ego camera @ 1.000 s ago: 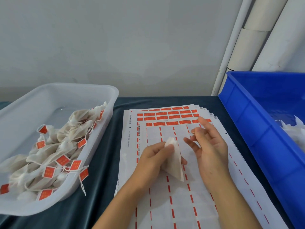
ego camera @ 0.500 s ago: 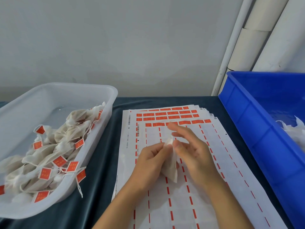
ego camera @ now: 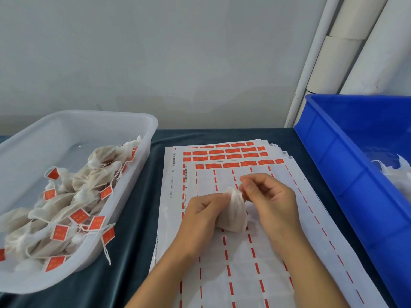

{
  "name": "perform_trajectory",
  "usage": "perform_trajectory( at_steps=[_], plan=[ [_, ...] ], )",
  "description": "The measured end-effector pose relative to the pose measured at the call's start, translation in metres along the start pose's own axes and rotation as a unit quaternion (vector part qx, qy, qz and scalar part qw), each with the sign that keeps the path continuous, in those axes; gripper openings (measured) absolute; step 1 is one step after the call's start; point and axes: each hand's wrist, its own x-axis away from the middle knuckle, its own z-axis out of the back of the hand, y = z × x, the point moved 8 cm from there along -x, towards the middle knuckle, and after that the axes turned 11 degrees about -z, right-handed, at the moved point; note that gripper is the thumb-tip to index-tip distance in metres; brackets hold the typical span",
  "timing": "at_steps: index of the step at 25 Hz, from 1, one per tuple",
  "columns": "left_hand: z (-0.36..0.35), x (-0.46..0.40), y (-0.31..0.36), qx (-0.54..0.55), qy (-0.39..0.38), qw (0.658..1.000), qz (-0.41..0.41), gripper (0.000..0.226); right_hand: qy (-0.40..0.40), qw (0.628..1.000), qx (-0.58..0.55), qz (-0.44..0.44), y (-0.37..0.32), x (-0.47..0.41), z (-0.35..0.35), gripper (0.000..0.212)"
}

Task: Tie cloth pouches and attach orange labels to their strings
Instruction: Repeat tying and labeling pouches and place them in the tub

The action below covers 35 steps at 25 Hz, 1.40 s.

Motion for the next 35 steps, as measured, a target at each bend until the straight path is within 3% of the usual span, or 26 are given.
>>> perform_trajectory(
  at_steps=[3,6,8,11,14,17,20,22,26,28,35],
  plan=[
    [0.001,0.000,-0.001,-0.002,-0.003,1.000,-0.001,0.046,-0.012,1.000,-0.010,-0.008,0.003,-0.003,0.002,0.017],
    [0.002,0.001,0.001,0.011,0.001,1.000,0.007,0.036,-0.161,0.987,-0.022,-0.016,0.001,0.003,-0.018,0.030],
    [0.004,0.001,0.003,0.026,0.008,1.000,0.008,0.034,-0.216,0.976,0.015,-0.020,0.002,0.008,-0.029,0.027],
    [0.006,0.001,0.006,0.041,0.019,0.999,0.012,0.033,-0.177,0.982,0.071,-0.012,0.002,0.005,-0.027,0.025],
    [0.007,0.001,0.005,0.028,0.021,0.999,0.015,0.041,-0.132,0.987,0.093,-0.005,0.004,0.001,-0.021,0.006],
    [0.005,0.000,-0.001,0.043,-0.002,0.999,0.026,0.045,-0.117,0.991,0.071,-0.006,0.005,0.001,-0.018,0.012],
    [0.002,0.001,-0.006,0.095,-0.033,0.993,0.059,0.031,-0.133,0.990,0.047,-0.022,0.004,0.004,-0.021,0.016],
    [0.000,0.001,-0.008,0.111,-0.065,0.989,0.066,0.038,-0.156,0.987,0.033,-0.037,0.003,0.005,-0.024,0.020],
    [-0.002,-0.002,0.004,0.084,-0.119,0.989,0.013,0.023,-0.189,0.978,-0.041,-0.081,0.005,0.007,-0.025,0.022],
    [0.000,-0.005,0.004,0.058,-0.106,0.993,0.005,0.013,-0.186,0.979,-0.031,-0.077,0.005,0.006,-0.022,0.021],
    [0.002,-0.005,0.001,0.121,-0.074,0.990,0.026,0.033,-0.114,0.990,0.078,-0.027,0.004,0.001,-0.015,0.011]
  ],
)
